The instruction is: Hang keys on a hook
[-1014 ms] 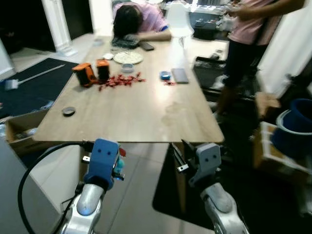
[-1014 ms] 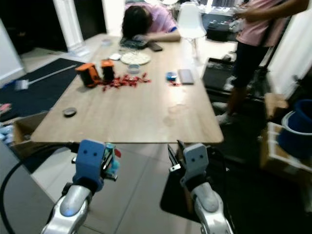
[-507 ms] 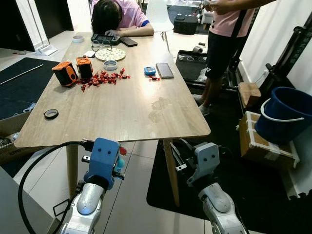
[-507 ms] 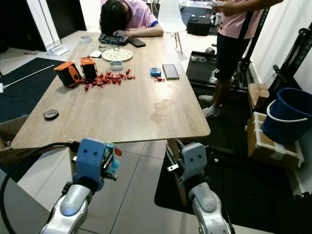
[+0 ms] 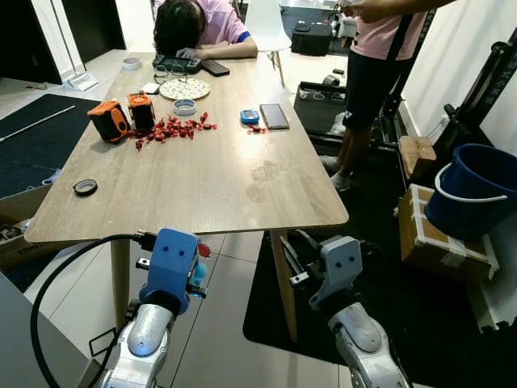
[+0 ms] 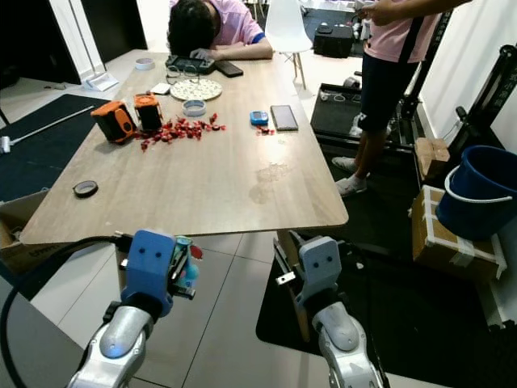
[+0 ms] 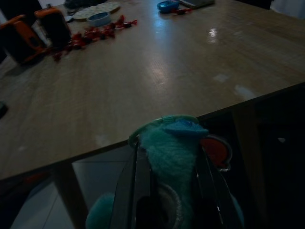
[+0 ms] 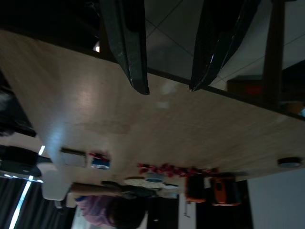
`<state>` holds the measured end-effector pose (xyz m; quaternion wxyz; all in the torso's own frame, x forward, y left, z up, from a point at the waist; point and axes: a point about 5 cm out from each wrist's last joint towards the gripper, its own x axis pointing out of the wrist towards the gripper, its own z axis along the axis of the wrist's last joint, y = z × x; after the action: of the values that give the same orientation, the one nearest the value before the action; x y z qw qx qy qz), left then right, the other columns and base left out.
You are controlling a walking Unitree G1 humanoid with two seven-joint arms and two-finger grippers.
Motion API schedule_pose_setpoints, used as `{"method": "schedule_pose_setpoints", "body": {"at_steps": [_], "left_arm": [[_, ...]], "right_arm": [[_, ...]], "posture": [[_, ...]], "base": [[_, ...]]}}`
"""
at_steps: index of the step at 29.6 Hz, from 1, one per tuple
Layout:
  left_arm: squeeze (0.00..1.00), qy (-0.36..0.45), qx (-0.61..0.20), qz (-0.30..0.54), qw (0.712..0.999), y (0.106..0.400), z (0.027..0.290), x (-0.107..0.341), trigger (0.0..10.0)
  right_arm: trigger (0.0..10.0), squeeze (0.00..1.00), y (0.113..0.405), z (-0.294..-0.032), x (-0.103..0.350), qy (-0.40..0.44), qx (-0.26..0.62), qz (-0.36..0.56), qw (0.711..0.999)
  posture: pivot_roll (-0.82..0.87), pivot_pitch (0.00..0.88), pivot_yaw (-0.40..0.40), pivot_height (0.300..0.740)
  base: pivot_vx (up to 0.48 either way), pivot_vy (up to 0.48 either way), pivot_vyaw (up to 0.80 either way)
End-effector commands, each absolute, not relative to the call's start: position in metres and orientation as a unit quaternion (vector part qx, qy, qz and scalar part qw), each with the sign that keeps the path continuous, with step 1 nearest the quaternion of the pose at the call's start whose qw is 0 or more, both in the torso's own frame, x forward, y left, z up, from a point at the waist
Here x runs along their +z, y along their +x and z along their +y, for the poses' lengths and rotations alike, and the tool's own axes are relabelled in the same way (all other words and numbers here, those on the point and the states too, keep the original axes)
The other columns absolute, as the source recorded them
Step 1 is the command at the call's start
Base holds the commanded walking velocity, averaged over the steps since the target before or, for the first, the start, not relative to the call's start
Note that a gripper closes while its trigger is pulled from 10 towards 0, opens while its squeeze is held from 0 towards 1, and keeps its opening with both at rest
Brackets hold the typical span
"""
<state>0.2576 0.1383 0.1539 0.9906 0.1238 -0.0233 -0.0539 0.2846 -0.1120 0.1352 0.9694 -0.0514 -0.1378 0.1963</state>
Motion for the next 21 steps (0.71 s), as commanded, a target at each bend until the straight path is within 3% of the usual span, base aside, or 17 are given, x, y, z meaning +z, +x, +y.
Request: {"method": "schedule_pose_setpoints", "body": {"at_steps": [1,21], "left_arm": [[0.0,0.131,-0.054,-0.018,0.99,0.2567,0.138,0.1512,10.0],[0.0,0.133,-0.056,-0.019,0.989,0.2578,0.1371,0.1503,10.0]], "right_arm": [[10.0,0.0,0.2829,-0.1077,0.1321,-0.053,0.208,-0.133,0.968],[10.0,0.0,0.2812,-0.1041,0.1309,-0.054,0.225,-0.132,0.964]], "posture": [[0.11,0.119,-0.029,0.74],[0.11,0.107,-0.031,0.74]], "base": [[0.0,0.0,0.8],[0.0,0.0,0.8]]}}
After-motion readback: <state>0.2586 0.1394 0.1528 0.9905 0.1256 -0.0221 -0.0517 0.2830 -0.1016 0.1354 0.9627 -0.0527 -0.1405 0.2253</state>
